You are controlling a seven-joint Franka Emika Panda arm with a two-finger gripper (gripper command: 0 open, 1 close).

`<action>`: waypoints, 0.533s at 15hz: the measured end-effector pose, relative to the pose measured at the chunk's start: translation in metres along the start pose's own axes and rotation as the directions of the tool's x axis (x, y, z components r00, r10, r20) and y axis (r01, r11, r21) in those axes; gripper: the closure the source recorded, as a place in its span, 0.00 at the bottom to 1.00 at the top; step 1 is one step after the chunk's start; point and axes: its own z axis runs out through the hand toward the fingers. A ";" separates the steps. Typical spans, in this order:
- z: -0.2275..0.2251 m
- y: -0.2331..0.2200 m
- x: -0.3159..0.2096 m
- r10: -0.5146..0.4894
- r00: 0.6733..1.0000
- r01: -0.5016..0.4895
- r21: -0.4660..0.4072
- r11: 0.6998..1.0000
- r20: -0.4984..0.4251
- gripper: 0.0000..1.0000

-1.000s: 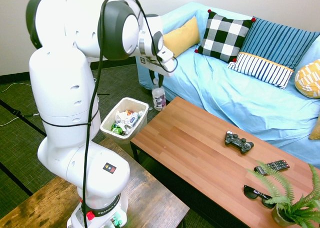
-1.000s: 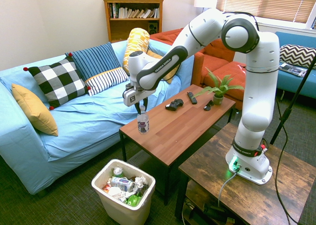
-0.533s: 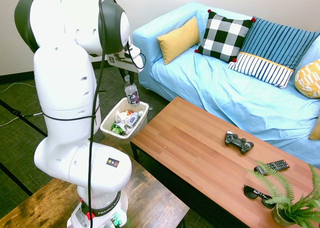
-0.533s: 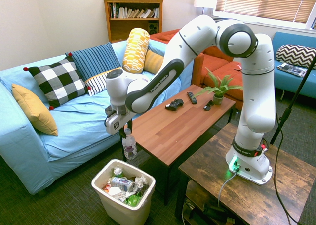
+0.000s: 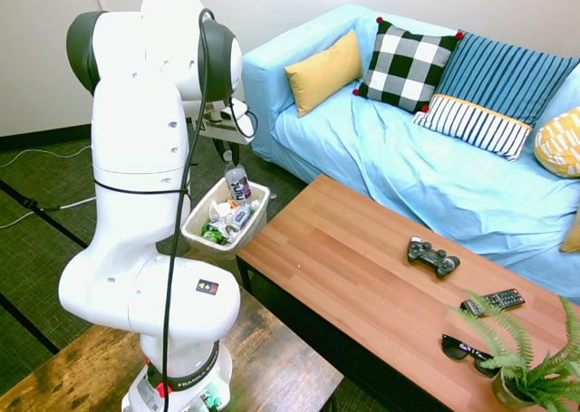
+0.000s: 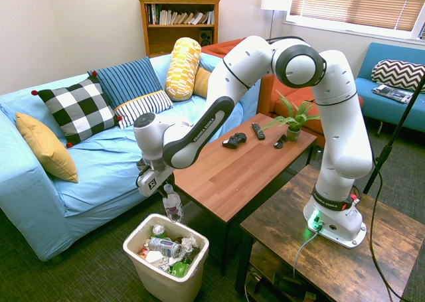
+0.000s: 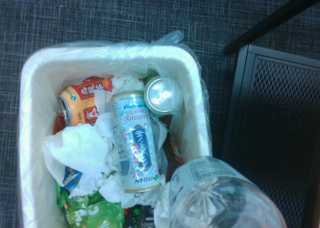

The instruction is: Throw the bottle in the trash bin

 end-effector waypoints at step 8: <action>0.002 -0.001 -0.004 -0.005 1.000 0.005 -0.005 1.000 -0.005 0.00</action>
